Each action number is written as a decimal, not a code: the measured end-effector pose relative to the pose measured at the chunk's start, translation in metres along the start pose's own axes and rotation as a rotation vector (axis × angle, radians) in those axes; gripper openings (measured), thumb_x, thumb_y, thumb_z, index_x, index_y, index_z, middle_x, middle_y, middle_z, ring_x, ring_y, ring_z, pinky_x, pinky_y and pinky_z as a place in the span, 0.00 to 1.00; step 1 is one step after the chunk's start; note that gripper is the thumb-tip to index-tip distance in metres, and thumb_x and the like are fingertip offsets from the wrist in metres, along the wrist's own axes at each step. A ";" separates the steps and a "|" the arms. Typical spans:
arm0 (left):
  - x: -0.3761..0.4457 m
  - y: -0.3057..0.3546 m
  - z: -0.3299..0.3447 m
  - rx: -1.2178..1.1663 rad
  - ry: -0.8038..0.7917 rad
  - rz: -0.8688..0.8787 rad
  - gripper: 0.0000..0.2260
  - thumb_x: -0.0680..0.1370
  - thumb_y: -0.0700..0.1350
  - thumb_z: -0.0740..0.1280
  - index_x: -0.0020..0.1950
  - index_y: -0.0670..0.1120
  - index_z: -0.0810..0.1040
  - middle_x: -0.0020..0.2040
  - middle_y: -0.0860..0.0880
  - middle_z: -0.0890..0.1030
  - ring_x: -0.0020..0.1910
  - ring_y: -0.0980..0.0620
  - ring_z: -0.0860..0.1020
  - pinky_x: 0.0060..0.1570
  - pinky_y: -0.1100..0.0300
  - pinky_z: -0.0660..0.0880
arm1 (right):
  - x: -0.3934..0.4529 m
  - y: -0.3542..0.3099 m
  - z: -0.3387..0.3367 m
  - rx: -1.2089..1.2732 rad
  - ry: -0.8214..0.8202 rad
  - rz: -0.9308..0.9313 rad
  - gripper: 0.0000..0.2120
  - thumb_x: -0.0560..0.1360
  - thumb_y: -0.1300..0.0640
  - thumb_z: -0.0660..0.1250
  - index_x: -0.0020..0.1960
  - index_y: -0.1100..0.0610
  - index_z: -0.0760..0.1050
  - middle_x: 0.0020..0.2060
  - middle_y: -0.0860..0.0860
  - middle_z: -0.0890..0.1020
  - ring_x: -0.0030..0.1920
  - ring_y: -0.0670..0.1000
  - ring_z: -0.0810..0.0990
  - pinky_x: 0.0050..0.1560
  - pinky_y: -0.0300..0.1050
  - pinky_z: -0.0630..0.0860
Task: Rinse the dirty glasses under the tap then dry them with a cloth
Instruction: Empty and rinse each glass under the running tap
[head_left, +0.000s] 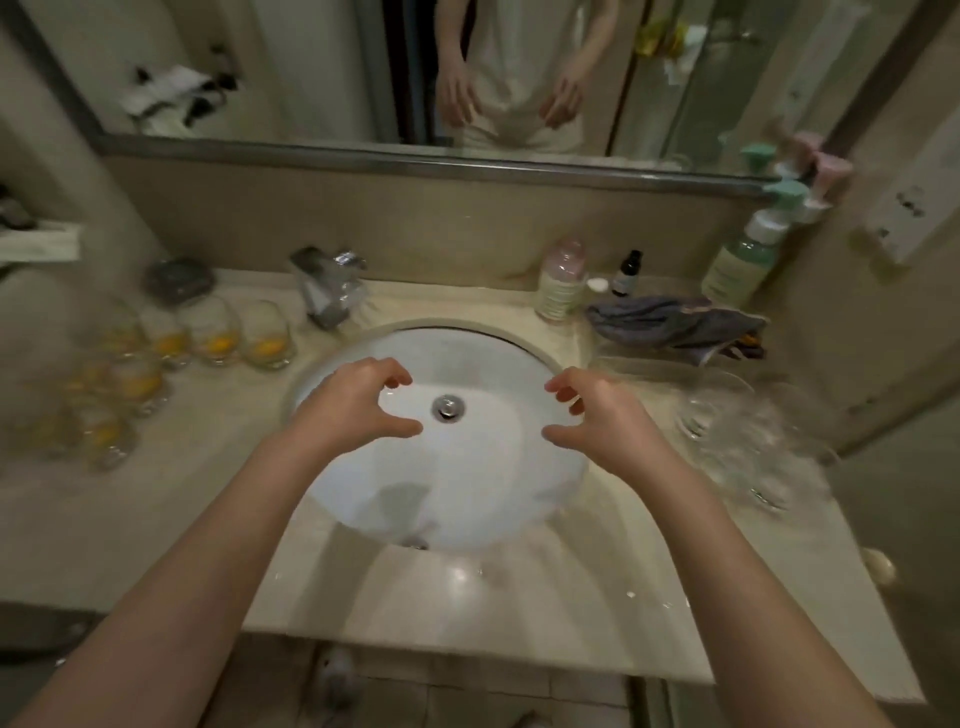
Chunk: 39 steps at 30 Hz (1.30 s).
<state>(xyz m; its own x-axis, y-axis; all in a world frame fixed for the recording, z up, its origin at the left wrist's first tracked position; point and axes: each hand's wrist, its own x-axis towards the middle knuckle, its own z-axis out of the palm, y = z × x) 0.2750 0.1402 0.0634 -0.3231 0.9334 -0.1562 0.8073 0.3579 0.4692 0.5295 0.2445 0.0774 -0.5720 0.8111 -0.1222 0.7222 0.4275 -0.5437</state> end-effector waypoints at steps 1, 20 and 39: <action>0.000 -0.017 -0.012 0.000 0.013 -0.008 0.25 0.68 0.52 0.79 0.62 0.48 0.77 0.56 0.51 0.77 0.53 0.53 0.74 0.50 0.58 0.70 | 0.010 -0.017 0.008 -0.006 -0.010 -0.016 0.23 0.71 0.55 0.75 0.64 0.53 0.74 0.55 0.49 0.78 0.50 0.48 0.75 0.48 0.41 0.72; 0.075 -0.276 -0.157 -0.108 -0.008 -0.117 0.32 0.65 0.51 0.81 0.66 0.47 0.75 0.63 0.49 0.78 0.60 0.51 0.76 0.52 0.60 0.71 | 0.175 -0.255 0.169 0.068 -0.066 0.030 0.23 0.71 0.57 0.75 0.64 0.56 0.74 0.57 0.52 0.79 0.49 0.48 0.74 0.49 0.42 0.72; 0.144 -0.299 -0.119 0.183 -0.142 -0.060 0.41 0.65 0.62 0.77 0.71 0.48 0.65 0.66 0.49 0.76 0.68 0.49 0.72 0.76 0.51 0.41 | 0.245 -0.272 0.241 0.127 -0.106 0.131 0.40 0.66 0.51 0.78 0.72 0.55 0.63 0.68 0.54 0.70 0.66 0.55 0.71 0.60 0.49 0.72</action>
<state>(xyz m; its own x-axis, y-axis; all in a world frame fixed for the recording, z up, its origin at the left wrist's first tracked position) -0.0713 0.1641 0.0037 -0.3106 0.9000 -0.3057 0.8690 0.3992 0.2924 0.0994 0.2304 -0.0042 -0.5191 0.8068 -0.2822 0.7423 0.2619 -0.6168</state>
